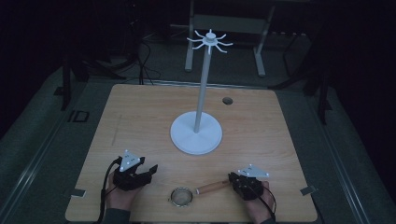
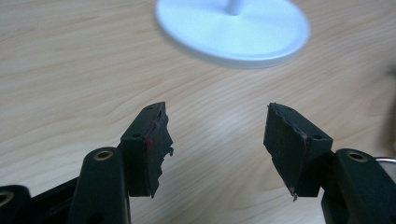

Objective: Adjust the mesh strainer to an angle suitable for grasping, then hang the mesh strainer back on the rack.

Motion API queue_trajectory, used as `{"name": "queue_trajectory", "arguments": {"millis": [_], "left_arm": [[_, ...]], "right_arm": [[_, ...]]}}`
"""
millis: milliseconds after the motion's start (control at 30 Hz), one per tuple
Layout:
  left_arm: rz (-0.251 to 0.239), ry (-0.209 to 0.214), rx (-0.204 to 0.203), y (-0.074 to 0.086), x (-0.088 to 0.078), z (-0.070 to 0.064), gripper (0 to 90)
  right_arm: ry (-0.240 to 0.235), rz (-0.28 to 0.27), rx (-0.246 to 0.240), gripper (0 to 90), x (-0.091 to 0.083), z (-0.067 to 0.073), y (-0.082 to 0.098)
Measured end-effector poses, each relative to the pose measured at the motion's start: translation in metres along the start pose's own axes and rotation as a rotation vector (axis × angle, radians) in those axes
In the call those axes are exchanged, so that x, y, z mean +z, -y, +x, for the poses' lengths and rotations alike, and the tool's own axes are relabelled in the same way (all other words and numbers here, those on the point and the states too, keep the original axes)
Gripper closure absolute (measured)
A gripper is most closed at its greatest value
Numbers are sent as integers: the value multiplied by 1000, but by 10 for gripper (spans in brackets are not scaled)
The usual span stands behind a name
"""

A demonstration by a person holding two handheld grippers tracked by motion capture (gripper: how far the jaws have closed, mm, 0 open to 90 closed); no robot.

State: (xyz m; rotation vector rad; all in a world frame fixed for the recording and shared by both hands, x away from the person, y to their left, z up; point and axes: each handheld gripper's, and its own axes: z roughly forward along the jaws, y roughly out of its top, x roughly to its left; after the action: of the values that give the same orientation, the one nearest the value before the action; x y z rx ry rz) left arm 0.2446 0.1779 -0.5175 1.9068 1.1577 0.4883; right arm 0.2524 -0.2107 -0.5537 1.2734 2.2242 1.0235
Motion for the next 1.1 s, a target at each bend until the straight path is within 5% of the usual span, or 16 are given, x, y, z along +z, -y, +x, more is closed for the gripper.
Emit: {"name": "queue_trajectory", "arguments": {"millis": [433, 1100], "left_arm": [[-19, 85, 60, -16, 5, -29, 409], [4, 182, 115, -34, 16, -55, 411]], "right_arm": [[74, -35, -36, 601, -4, -16, -2], [123, -63, -21, 588, -14, -26, -4]]}}
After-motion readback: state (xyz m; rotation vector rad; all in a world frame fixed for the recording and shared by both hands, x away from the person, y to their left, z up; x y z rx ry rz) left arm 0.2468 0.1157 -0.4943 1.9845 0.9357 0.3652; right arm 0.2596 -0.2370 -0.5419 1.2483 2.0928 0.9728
